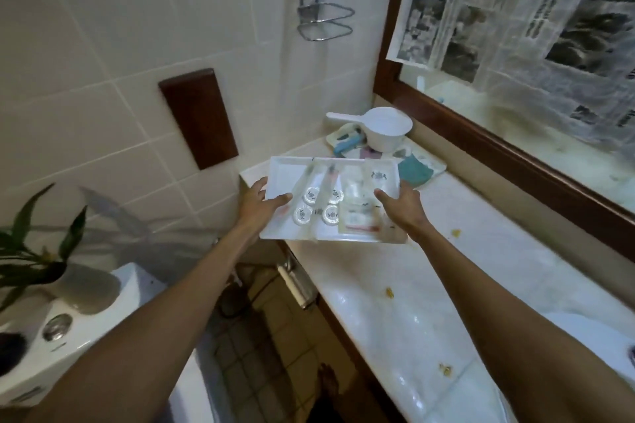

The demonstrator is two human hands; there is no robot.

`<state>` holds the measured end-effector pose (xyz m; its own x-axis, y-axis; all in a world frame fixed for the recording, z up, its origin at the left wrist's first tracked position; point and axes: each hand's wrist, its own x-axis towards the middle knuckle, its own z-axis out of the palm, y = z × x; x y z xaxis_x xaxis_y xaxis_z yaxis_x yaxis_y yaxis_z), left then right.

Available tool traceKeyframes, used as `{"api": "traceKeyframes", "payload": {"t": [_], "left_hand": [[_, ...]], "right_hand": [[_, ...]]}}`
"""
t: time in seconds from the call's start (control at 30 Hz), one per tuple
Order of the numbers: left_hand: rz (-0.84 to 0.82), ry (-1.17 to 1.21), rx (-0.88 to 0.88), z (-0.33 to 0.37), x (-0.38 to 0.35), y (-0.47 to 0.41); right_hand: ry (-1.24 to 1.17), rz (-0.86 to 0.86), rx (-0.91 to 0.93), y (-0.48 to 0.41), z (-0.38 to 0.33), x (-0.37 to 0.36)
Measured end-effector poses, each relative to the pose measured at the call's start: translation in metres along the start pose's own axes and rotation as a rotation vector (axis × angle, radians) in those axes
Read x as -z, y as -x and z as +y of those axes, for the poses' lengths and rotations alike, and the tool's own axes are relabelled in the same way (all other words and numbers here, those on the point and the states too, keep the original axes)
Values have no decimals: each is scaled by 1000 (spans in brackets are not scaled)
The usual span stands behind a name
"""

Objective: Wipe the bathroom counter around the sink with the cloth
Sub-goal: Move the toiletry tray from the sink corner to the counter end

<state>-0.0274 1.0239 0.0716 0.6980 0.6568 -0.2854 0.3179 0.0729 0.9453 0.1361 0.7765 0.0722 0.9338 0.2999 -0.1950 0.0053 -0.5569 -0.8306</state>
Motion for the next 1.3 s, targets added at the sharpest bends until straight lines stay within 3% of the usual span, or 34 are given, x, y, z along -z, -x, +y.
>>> {"api": "traceKeyframes", "payload": {"t": [0.23, 0.4, 0.6, 0.83, 1.1, 1.3], "left_hand": [[32, -11, 131, -44, 20, -76], [61, 30, 217, -67, 24, -114], [98, 10, 223, -73, 17, -148], [42, -41, 189, -75, 30, -170], [-126, -378, 191, -80, 34, -136], [-45, -544, 219, -86, 19, -138]], "right_hand": [[48, -131, 3, -83, -7, -76], [120, -222, -126, -157, 36, -122], [210, -223, -106, -181, 11, -142], [100, -302, -108, -206, 5, -149], [454, -388, 92, -166, 17, -132], [392, -351, 156, -176, 17, -135]]}}
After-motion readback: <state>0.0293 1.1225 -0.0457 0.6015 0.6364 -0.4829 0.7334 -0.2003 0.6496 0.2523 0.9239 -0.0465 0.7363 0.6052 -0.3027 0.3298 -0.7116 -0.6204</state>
